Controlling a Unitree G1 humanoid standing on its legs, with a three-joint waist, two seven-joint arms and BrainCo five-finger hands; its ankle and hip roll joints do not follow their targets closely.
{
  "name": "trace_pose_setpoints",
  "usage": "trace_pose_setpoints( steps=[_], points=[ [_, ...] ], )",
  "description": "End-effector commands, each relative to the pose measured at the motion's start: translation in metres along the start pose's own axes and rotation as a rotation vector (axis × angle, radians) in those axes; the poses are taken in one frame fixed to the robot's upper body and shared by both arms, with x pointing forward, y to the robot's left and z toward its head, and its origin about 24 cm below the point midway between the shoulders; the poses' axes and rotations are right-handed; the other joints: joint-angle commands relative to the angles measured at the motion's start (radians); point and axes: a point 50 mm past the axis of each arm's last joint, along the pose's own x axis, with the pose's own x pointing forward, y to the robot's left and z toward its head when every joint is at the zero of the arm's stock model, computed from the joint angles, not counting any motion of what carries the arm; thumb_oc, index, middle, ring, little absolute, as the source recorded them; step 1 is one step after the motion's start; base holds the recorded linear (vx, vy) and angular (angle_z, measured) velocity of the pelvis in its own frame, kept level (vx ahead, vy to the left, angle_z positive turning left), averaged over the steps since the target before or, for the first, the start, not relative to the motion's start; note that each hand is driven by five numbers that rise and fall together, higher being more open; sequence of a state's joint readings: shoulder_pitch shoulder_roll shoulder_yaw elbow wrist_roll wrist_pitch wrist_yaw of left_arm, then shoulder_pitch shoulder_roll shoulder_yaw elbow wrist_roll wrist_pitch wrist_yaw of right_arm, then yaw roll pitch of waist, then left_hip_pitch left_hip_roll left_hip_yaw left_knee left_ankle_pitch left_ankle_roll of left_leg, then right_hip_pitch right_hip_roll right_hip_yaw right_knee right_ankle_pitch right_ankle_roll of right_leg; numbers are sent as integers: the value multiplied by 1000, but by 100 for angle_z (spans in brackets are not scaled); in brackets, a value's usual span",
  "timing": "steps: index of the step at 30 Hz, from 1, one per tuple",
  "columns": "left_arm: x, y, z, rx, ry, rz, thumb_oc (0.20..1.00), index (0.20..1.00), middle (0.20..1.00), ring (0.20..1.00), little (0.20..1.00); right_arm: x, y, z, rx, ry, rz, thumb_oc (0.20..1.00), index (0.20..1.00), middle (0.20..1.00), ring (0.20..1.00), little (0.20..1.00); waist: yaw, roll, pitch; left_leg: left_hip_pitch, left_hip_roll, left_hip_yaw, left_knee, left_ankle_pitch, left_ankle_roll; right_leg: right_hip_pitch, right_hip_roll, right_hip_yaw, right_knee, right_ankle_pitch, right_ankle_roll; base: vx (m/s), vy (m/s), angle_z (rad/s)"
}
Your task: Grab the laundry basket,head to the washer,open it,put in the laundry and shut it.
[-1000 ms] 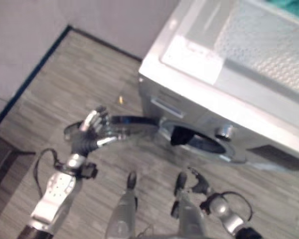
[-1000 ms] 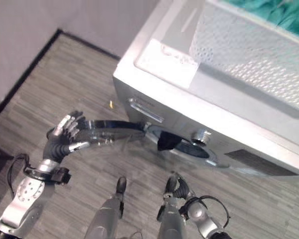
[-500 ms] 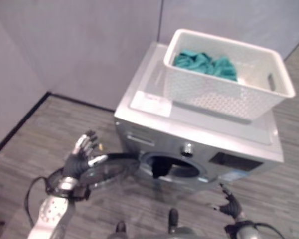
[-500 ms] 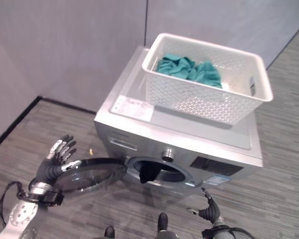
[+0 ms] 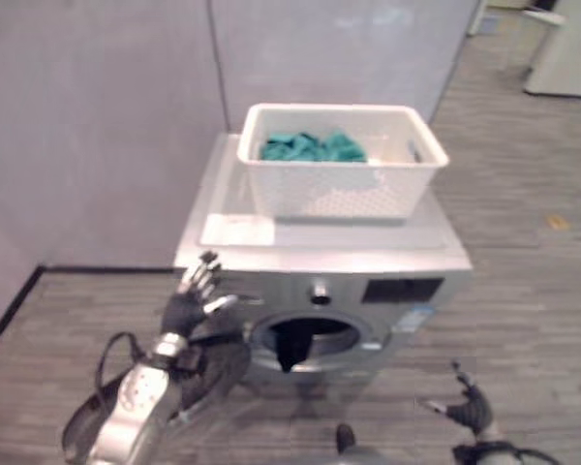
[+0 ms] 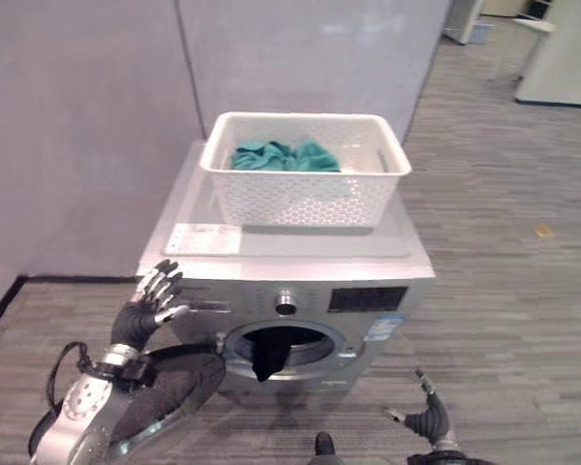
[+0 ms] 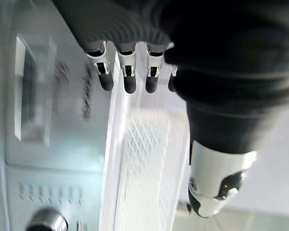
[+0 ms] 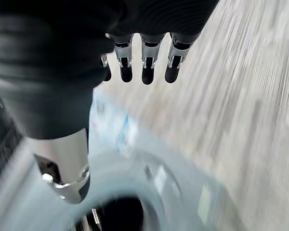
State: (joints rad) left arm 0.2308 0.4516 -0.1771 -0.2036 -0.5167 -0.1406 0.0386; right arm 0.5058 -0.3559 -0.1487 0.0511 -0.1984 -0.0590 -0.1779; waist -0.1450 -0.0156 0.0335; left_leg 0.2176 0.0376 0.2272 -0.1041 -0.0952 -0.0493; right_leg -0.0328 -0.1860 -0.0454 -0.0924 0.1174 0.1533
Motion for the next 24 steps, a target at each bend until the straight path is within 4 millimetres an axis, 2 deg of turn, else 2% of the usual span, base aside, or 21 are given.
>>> trace_pose_setpoints(
  steps=[1, 2, 3, 4, 5, 6, 7, 9, 11, 15, 17, 18, 19, 20, 21, 22, 24],
  points=[
    [11, 0, 11, 53, -75, -17, 1000, 1000, 1000, 1000, 1000, 13, -54, 55, -96, -281, -260, 1000, 1000, 1000, 1000, 1000, -22, 6, -24, -30, -6, -37, 113, -92, 57, 3, -101, 1, 113, 31, 108, 3, 29, -18],
    [10, -1, 11, 53, -76, -19, 1000, 1000, 1000, 1000, 1000, 9, -71, 76, -120, -374, -346, 1000, 1000, 1000, 1000, 1000, -22, 9, -23, -27, -6, -27, 117, -97, 60, -4, -99, 13, 116, 38, 108, 3, 29, -16],
    [9, -2, 10, 53, -72, -24, 1000, 1000, 1000, 1000, 1000, 8, -78, 89, -131, -434, -394, 1000, 1000, 1000, 1000, 1000, -22, 10, -25, -26, -7, -24, 117, -99, 63, -7, -98, 16, 115, 38, 108, -3, 37, -23],
    [7, -3, 9, 50, -71, -21, 1000, 1000, 1000, 1000, 1000, 2, -100, 125, -170, -596, -545, 1000, 1000, 1000, 1000, 1000, -20, 9, -30, -28, -8, -20, 119, -100, 66, -13, -96, 23, 113, 46, 108, 1, 26, -16],
    [7, -3, 8, 49, -67, -24, 1000, 1000, 1000, 1000, 1000, 0, -108, 137, -183, -653, -605, 1000, 1000, 1000, 1000, 1000, -16, 7, -34, -29, -8, -21, 118, -100, 67, -13, -96, 23, 113, 46, 108, -1, 19, -15],
    [7, -3, 8, 49, -67, -24, 1000, 1000, 1000, 1000, 1000, 0, -108, 137, -183, -653, -605, 1000, 1000, 1000, 1000, 1000, -16, 7, -34, -29, -8, -21, 118, -100, 67, -13, -96, 23, 113, 46, 108, 3, 8, -8],
    [7, -4, 6, 48, -64, -31, 1000, 1000, 1000, 1000, 1000, -4, -119, 153, -201, -724, -686, 1000, 1000, 1000, 1000, 1000, -9, 7, -36, -33, -8, -24, 119, -100, 67, -13, -96, 20, 111, 46, 108, 5, 4, -7],
    [7, -6, 5, 42, -60, -47, 1000, 1000, 1000, 1000, 1000, -7, -134, 173, -265, -803, -803, 1000, 1000, 1000, 1000, 1000, 10, 0, -41, -42, -5, -36, 121, -97, 66, -8, -98, 4, 108, 40, 108, -1, -9, 3],
    [8, -9, 3, 34, -47, -70, 1000, 1000, 1000, 1000, 1000, -7, -141, 198, -271, -899, -866, 1000, 1000, 1000, 1000, 1000, 46, -15, -53, -52, 1, -55, 121, -94, 64, 3, -100, -23, 104, 26, 108, 3, -41, 19],
    [10, -11, 2, 39, -36, -92, 1000, 1000, 1000, 1000, 1000, -7, -148, 231, -231, -1031, -886, 1000, 1000, 1000, 1000, 1000, 85, -38, -61, -64, 4, -85, 112, -79, 58, 21, -103, -64, 93, 6, 104, 2, -33, 32],
    [11, -11, 3, 43, -39, -100, 1000, 1000, 1000, 1000, 1000, -5, -152, 237, -242, -1050, -890, 1000, 1000, 1000, 1000, 1000, 92, -44, -58, -74, 5, -94, 112, -65, 55, 22, -105, -77, 92, 7, 99, -34, -43, 34],
    [9, -10, 1, 59, -19, -113, 1000, 1000, 1000, 1000, 1000, -2, -160, 247, -294, -1058, -889, 1000, 1000, 1000, 1000, 1000, 116, -58, -62, -77, 12, -111, 104, -62, 49, 32, -103, -95, 87, -9, 95, -45, -52, 38],
    [9, -10, 1, 55, -22, -111, 1000, 1000, 1000, 1000, 1000, -1, -161, 249, -295, -1061, -889, 1000, 1000, 1000, 1000, 1000, 111, -57, -59, -82, 10, -112, 104, -51, 48, 29, -105, -98, 88, -2, 91, -25, -73, 38],
    [8, -10, 0, 62, -6, -121, 1000, 1000, 1000, 1000, 1000, 7, -166, 255, -326, -1039, -864, 1000, 1000, 1000, 1000, 1000, 131, -67, -58, -87, 16, -123, 99, -44, 42, 35, -103, -113, 84, -7, 84, -47, -42, 23],
    [8, -10, 0, 60, -7, -119, 1000, 1000, 1000, 1000, 1000, 8, -166, 256, -326, -1041, -863, 1000, 1000, 1000, 1000, 1000, 128, -66, -58, -88, 16, -124, 98, -42, 41, 35, -104, -115, 83, -7, 83, -21, -70, 21],
    [9, -10, -1, 65, 4, -127, 1000, 1000, 1000, 1000, 1000, 19, -167, 261, -278, -1032, -779, 1000, 1000, 1000, 1000, 1000, 137, -73, -55, -97, 22, -138, 95, -33, 35, 39, -101, -129, 79, -12, 75, -19, -51, 26],
    [9, -11, -2, 68, 10, -133, 1000, 1000, 1000, 1000, 1000, 22, -167, 262, -247, -1025, -745, 1000, 1000, 1000, 1000, 1000, 139, -75, -54, -101, 25, -143, 93, -28, 32, 41, -99, -136, 78, -13, 72, -21, -48, 21]
  ],
)
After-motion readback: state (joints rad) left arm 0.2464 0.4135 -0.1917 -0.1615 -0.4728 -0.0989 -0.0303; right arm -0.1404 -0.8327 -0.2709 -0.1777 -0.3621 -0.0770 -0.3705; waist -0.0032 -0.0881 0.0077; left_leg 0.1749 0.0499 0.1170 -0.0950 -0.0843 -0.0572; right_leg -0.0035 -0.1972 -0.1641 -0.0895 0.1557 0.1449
